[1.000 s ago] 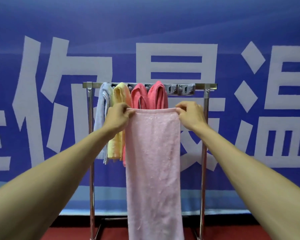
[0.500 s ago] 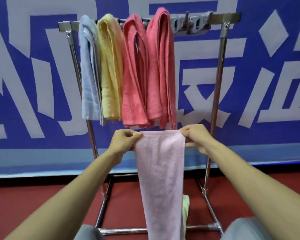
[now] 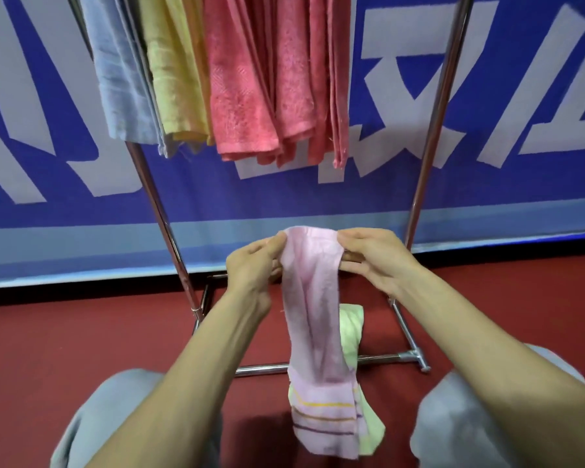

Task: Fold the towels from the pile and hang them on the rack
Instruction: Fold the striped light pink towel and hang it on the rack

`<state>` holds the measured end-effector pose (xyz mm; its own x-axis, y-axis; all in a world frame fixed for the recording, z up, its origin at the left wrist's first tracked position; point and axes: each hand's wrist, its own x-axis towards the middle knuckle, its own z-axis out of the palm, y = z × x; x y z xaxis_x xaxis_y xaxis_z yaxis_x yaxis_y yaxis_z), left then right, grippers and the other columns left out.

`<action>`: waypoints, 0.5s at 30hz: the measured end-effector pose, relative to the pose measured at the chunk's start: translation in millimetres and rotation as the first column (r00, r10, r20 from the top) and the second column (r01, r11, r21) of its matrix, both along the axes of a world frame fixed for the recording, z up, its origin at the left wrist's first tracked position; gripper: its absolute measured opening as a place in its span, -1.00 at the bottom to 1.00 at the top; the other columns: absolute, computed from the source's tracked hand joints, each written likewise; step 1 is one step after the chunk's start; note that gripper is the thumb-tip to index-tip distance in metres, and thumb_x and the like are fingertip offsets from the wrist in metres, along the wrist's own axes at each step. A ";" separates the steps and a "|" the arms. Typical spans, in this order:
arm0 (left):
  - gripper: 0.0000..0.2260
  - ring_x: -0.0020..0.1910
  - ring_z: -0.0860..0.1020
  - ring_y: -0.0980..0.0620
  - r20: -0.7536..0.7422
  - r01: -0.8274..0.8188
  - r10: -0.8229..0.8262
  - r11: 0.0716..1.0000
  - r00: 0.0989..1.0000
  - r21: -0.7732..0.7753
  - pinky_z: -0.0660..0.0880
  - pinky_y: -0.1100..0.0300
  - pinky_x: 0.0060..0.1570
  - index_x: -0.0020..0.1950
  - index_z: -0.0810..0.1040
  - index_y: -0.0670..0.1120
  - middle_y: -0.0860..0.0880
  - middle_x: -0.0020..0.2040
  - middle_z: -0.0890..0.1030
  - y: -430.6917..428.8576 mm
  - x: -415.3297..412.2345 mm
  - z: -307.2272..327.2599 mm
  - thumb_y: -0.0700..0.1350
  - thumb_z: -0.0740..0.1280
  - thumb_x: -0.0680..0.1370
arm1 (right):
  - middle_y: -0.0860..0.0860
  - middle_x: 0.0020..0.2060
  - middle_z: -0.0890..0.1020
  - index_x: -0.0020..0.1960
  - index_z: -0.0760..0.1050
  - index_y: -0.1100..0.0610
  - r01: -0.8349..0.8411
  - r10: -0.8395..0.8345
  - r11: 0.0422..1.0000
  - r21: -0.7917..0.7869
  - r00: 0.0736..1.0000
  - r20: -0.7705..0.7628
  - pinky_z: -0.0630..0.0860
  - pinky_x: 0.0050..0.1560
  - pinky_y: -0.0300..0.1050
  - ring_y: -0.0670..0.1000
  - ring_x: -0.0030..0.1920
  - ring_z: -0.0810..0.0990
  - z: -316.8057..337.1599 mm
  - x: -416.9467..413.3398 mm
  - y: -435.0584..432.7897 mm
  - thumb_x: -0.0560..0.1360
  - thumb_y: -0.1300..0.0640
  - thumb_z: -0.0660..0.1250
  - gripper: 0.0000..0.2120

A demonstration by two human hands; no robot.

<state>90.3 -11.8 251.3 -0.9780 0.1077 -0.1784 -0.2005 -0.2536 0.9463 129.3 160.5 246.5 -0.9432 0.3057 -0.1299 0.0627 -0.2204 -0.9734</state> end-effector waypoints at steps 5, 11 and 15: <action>-0.92 -0.59 0.34 0.13 0.068 0.041 -0.042 0.999 0.997 0.012 0.32 0.33 -0.50 -0.18 0.63 -0.25 0.06 -0.58 0.44 -0.2 25.6 -0.5 -0.27 0.38 0.49 | 0.13 -0.14 0.62 -0.08 0.59 0.22 -0.052 0.053 0.984 0.169 0.999 -0.001 0.60 0.01 0.01 0.04 -0.10 0.61 -1.3 18.6 -22.8 0.51 0.30 0.35 -0.95; -0.90 -0.17 0.61 -0.08 -0.057 0.058 -0.060 0.998 0.997 -0.033 0.55 0.07 -0.07 -0.08 0.69 -0.23 -0.18 -0.11 0.70 -1.8 36.5 -8.9 -0.24 0.46 0.44 | 0.13 -0.16 0.66 0.03 0.61 0.32 -0.023 0.034 0.972 0.232 0.999 -0.042 0.63 -0.14 -0.22 -0.06 -0.19 0.63 -7.6 24.8 -36.2 0.51 0.32 0.35 -0.86; -0.94 -0.07 0.68 -0.11 -0.140 -0.042 0.023 0.990 0.990 -0.135 0.61 0.05 -0.04 -0.16 0.72 -0.11 -0.10 -0.20 0.72 2.6 32.7 -16.5 -0.20 0.51 0.39 | 0.09 -0.18 0.68 0.00 0.63 0.26 -0.016 0.032 0.976 0.216 0.997 -0.067 0.63 -0.14 -0.24 -0.12 -0.22 0.65 -8.4 22.0 -38.9 0.50 0.31 0.36 -0.89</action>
